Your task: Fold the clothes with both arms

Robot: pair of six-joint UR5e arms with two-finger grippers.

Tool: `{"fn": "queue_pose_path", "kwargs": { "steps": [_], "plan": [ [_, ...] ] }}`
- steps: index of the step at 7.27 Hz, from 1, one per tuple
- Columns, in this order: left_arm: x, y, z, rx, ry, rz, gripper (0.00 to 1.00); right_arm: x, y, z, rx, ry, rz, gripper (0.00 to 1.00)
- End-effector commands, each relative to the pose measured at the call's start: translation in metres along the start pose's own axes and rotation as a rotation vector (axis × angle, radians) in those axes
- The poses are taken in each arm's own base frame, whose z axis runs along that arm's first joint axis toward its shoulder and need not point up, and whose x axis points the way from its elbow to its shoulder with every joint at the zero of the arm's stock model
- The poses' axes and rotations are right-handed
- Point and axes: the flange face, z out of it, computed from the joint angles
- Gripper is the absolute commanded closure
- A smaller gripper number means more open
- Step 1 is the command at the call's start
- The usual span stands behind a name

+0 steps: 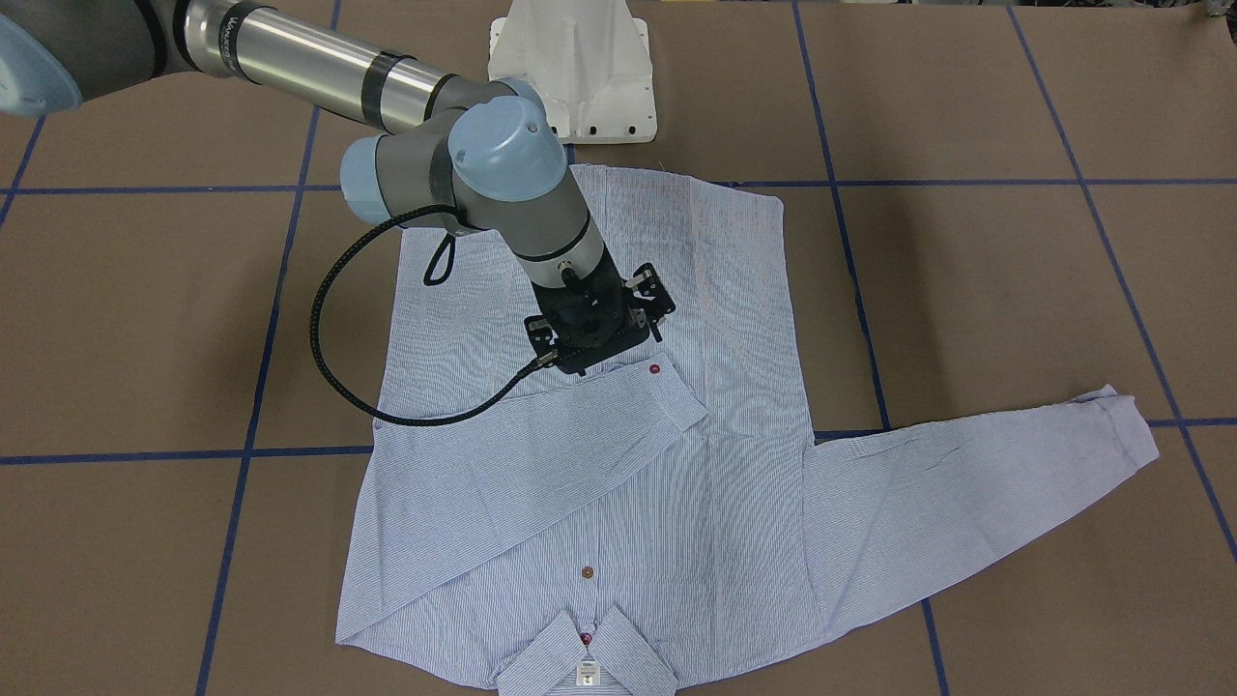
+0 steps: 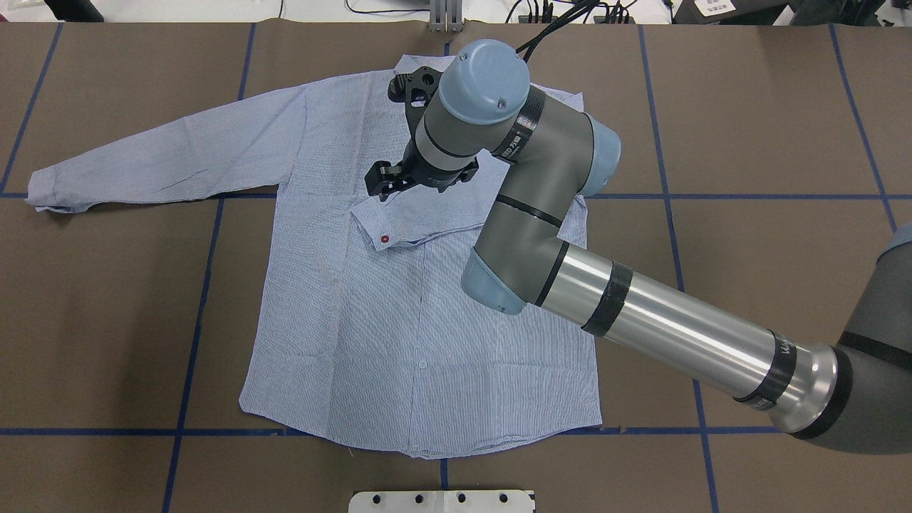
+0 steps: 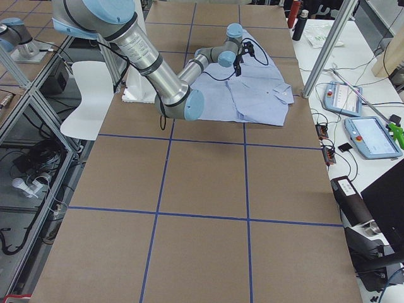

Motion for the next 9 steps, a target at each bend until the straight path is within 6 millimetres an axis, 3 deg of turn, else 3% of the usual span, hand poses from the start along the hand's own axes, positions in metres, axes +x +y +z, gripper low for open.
{"fn": "queue_pose_path", "kwargs": {
  "steps": [1,3,5,7,9],
  "plan": [
    [0.011,-0.011,0.014,-0.017,-0.012,-0.082,0.01,0.033,-0.011,-0.026,-0.013,0.074,0.058,0.0],
    [0.03,-0.018,0.042,0.044,-0.129,-0.076,0.01,0.07,0.012,-0.06,-0.042,0.142,0.079,0.0],
    [0.017,-0.006,0.086,0.074,-0.158,-0.08,0.01,0.11,0.038,-0.081,-0.042,0.16,0.07,0.0],
    [0.021,0.006,0.141,0.135,-0.163,-0.141,0.02,0.142,0.05,-0.1,-0.026,0.17,0.074,0.0],
    [0.033,-0.011,0.186,0.139,-0.183,-0.161,0.04,0.176,0.064,-0.126,-0.054,0.228,0.0,0.0]
  ]
}}
